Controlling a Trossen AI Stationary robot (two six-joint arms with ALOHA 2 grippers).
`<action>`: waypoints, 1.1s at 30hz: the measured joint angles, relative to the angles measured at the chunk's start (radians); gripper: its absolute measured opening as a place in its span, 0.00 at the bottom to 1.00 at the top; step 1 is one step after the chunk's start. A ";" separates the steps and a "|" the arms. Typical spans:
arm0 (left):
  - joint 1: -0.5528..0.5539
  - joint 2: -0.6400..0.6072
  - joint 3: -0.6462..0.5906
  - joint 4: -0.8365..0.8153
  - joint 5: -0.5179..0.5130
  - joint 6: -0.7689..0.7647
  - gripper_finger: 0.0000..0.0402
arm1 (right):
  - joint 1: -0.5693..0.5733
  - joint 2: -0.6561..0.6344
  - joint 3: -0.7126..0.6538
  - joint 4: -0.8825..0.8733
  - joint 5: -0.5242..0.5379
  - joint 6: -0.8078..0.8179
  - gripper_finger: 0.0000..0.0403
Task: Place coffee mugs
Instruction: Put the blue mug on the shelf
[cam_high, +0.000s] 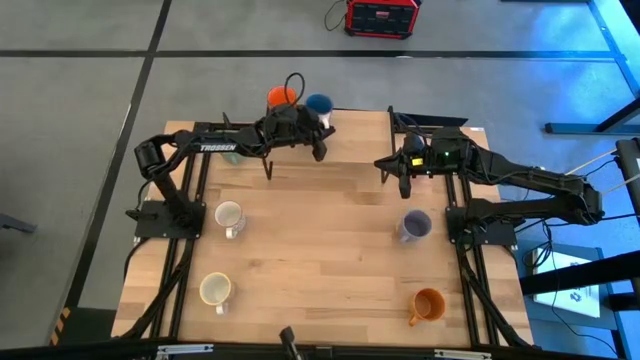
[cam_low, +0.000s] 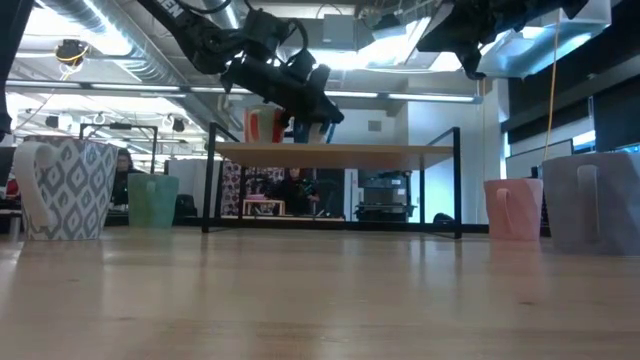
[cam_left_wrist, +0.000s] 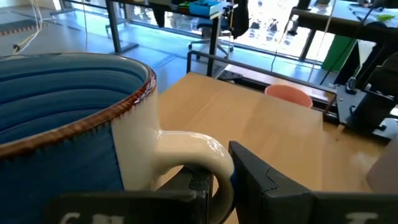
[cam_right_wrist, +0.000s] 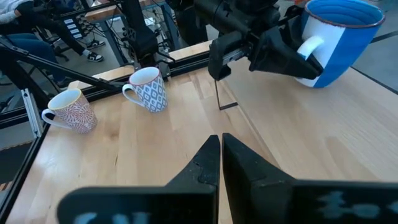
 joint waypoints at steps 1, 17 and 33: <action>0.000 0.000 0.000 0.005 0.000 0.000 0.08 | 0.000 0.000 0.000 0.000 0.000 0.000 0.02; 0.001 -0.001 0.000 -0.033 -0.050 -0.037 0.11 | 0.001 0.000 0.000 0.000 -0.026 -0.003 0.02; -0.016 -0.014 -0.001 -0.128 -0.100 -0.053 0.27 | 0.000 0.000 0.000 0.001 -0.037 -0.019 0.02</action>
